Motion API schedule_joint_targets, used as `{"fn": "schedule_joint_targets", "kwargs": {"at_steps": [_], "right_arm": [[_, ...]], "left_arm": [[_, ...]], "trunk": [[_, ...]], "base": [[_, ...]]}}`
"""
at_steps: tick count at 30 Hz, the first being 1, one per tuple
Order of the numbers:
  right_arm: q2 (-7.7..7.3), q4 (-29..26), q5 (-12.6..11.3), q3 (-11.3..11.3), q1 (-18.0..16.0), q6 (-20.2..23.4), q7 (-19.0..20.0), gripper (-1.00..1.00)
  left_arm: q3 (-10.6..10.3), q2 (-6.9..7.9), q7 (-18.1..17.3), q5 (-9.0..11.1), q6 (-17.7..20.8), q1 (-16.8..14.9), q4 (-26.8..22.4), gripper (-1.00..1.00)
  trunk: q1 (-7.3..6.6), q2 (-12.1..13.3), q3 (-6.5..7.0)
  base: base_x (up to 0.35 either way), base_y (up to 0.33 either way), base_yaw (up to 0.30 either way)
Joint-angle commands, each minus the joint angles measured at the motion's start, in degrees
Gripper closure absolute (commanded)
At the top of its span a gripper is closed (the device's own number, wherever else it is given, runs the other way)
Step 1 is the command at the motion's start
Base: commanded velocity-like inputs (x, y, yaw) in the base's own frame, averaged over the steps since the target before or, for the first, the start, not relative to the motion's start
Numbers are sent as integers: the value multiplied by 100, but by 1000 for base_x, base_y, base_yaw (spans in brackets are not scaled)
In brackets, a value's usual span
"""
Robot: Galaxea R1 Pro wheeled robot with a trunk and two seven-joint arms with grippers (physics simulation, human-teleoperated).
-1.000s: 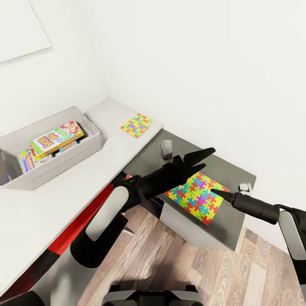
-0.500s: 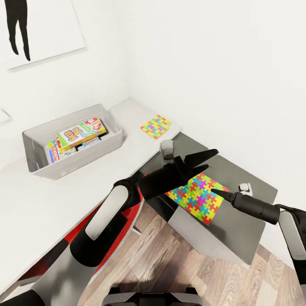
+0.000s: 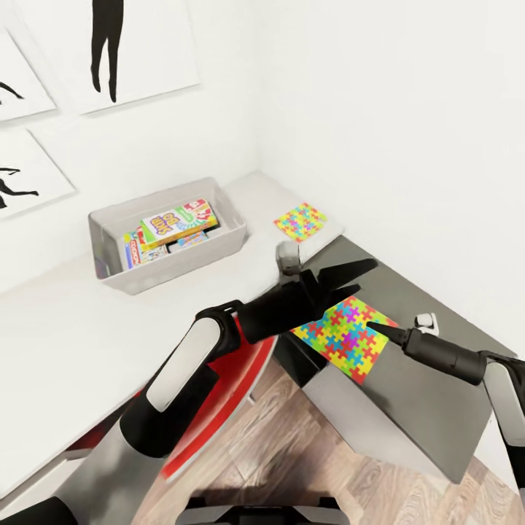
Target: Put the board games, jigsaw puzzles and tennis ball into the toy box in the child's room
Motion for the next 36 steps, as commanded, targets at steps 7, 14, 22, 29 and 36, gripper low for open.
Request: {"fn": "schedule_joint_targets", "kwargs": {"at_steps": [7, 14, 22, 29, 36], "right_arm": [[0, -1, 21, -27, -2, 124, 29, 100], [27, 4, 31, -30, -2, 166, 23, 100], [20, 7, 32, -38, -2, 169, 21, 100], [12, 8, 31, -39, -2, 169, 20, 100], [5, 15, 34, -46, -2, 169, 20, 100]], "left_arm": [[1, -3, -40, 9, 25, -5, 4, -100], [1, 7, -297, 8, 31, -10, 4, -100], [1, 20, -420, 9, 42, -13, 4, -100], [1, 24, -454, 10, 44, -14, 4, -100], [96, 30, -463, 10, 51, -1, 4, -100]], "trunk": [[3, -9, 28], [3, -9, 63], [3, -9, 104], [3, -9, 139], [3, -9, 174]], "base": [[0, 0, 254], [0, 0, 254], [0, 0, 255], [0, 0, 255], [0, 0, 255]]}}
